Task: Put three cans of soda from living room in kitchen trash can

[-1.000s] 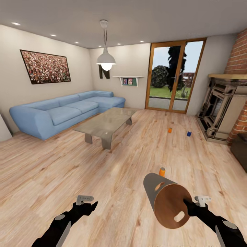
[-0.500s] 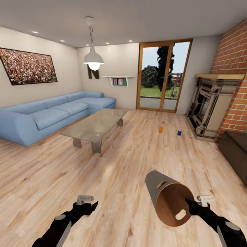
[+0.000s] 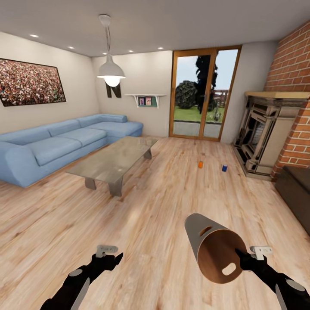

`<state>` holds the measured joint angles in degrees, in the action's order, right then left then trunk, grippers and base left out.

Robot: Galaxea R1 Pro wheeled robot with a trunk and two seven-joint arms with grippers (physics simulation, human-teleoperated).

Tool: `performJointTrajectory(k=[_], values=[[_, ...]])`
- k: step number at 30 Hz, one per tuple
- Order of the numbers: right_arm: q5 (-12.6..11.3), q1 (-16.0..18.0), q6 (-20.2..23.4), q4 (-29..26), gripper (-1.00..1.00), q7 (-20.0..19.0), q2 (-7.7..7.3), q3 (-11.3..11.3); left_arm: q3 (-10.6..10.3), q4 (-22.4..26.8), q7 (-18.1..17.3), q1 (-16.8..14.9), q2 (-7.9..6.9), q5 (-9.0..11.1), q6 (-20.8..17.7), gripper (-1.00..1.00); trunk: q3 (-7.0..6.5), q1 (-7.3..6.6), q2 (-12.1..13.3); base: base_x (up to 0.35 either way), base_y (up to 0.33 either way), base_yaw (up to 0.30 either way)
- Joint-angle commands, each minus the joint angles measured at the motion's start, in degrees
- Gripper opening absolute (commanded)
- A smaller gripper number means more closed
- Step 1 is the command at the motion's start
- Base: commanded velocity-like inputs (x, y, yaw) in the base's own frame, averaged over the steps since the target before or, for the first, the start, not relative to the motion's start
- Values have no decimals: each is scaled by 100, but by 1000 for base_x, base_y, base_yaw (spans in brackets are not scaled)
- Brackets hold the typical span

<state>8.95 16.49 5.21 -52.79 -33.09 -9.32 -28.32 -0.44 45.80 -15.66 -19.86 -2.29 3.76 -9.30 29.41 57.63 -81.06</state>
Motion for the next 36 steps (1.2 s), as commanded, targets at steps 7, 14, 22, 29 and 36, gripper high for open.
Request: performJointTrajectory(k=[7, 14, 22, 29, 36], values=[[-69, 3, 7, -5, -100, -20, 0, -13, 0, 0, 2, 0, 0, 2, 7, 100, 50, 0, 0, 296, -139, -139], [-69, 3, 7, -8, -100, -13, 0, -153, 0, 0, 10, 0, 0, 1, 7, 100, 98, 0, 0, 289, -150, -168], [-60, 3, 5, -10, -100, -17, -38, -276, 0, 0, 10, 0, 0, 2, 7, 100, 151, 0, 0, 283, -158, -167], [-61, 3, -1, -11, -100, -46, -82, -497, 0, 0, 10, 0, 0, 2, 7, 100, 167, 0, 0, 281, -160, -56], [-60, 3, -2, -12, -100, -82, -77, -801, -6, 0, 10, 0, 0, 0, 7, 100, 169, 0, 0, 281, -160, -4]])
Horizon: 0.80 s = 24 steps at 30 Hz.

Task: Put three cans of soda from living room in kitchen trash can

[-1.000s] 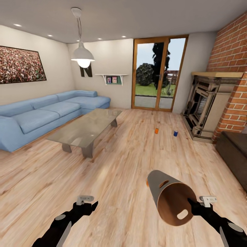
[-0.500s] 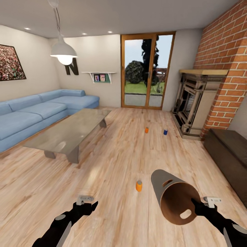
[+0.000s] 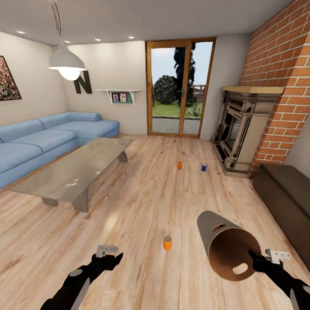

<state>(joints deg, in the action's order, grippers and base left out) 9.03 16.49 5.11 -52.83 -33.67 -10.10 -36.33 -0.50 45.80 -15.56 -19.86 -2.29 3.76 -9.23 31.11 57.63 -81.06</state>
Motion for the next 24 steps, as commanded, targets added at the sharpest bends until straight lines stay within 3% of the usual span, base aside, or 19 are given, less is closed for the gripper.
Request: performJointTrajectory(k=[1, 14, 24], values=[[-68, 3, 8, -8, -100, -24, 1, -3, -4, -1, 0, 0, 0, 0, 1, 100, -1, 0, 0, 281, -161, 0], [-68, 3, 0, -8, -100, -26, 10, -163, -29, -1, 66, 0, 0, 2, 17, 100, -1, 0, 0, 254, -187, -1], [-75, 3, 8, -8, -100, -19, 14, -164, -30, -1, 65, 0, 0, 2, 18, 100, -1, 0, 0, 231, -205, -204]])
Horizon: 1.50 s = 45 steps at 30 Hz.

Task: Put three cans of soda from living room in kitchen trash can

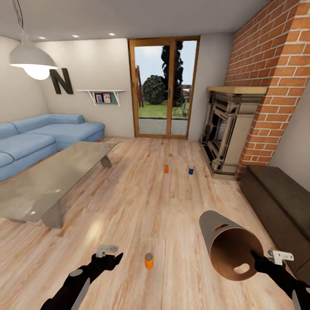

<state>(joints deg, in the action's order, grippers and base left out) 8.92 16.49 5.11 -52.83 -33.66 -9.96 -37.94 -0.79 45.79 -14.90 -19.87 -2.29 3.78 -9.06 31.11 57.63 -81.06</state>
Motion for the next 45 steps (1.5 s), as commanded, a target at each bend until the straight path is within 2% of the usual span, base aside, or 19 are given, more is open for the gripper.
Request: performJointTrajectory(k=[1, 16, 35, 45], values=[[-64, 3, 7, -8, -100, -20, -1, -3, 0, -2, 1, 0, 0, 0, 0, 100, -1, 0, 0, 231, -205, -249], [-59, 3, -1, -8, -100, -25, 24, -3, 0, -5, -2, 0, -3, 0, 0, 100, -1, 0, 0, 232, -205, -230], [-48, 3, -2, -8, -100, -27, 47, 69, 47, -6, -11, 0, -28, 14, -3, 100, -1, 0, 0, 305, -42, -13], [-48, 3, -2, -8, -100, -27, 50, 84, 75, -65, 48, -14, -51, 55, -86, 100, -1, 0, 0, 71, 0, 0]])
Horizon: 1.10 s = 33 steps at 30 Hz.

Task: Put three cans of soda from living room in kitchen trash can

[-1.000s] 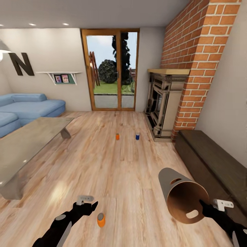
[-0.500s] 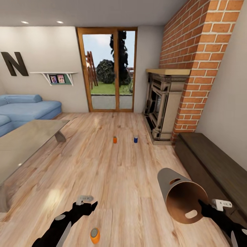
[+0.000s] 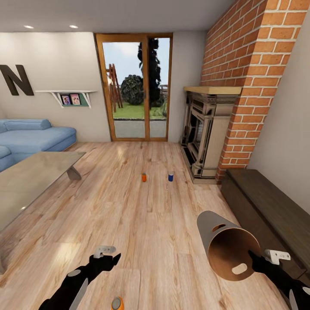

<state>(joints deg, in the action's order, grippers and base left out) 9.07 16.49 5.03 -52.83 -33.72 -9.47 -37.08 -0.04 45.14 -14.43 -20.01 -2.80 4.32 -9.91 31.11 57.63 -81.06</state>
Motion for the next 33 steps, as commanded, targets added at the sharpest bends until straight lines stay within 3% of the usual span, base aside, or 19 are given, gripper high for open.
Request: performJointTrajectory(k=[1, 3, 7, 11, 23, 26, 33], values=[[-64, 3, 7, -8, -100, -20, 2, -2, 8, 0, 34, -1, -6, 2, -2, 100, -1, 0, 0, 8, 0, 0], [-64, 3, 7, -8, -100, -20, 3, -2, 57, 0, 146, -1, -40, 4, -5, 100, -1, 0, 0, 6, 0, 0], [-64, 3, 7, -8, -100, -20, 6, -1, 392, 4, 512, -7, -166, 7, -23, 100, -1, 0, 0, 2, 0, 0], [-60, 3, 7, -8, -100, -20, 6, -1, 521, 6, 711, -11, -196, 6, -27, 100, -1, 0, 0, 0, 0, 0], [-55, 3, 7, -8, -100, -20, 9, 5, 523, -150, 874, -3, -181, -60, -25, 100, -1, 0, 0, 15, 0, 0], [-55, 3, 7, -8, -100, -20, 11, 7, 502, -410, 866, -3, -173, -61, -21, 100, -1, 0, 0, 225, 0, 0], [-40, 3, 7, -8, -100, -20, 14, 7, 490, -503, 851, -7, -157, -66, -20, 100, -1, 0, 0, 278, 0, 0]])
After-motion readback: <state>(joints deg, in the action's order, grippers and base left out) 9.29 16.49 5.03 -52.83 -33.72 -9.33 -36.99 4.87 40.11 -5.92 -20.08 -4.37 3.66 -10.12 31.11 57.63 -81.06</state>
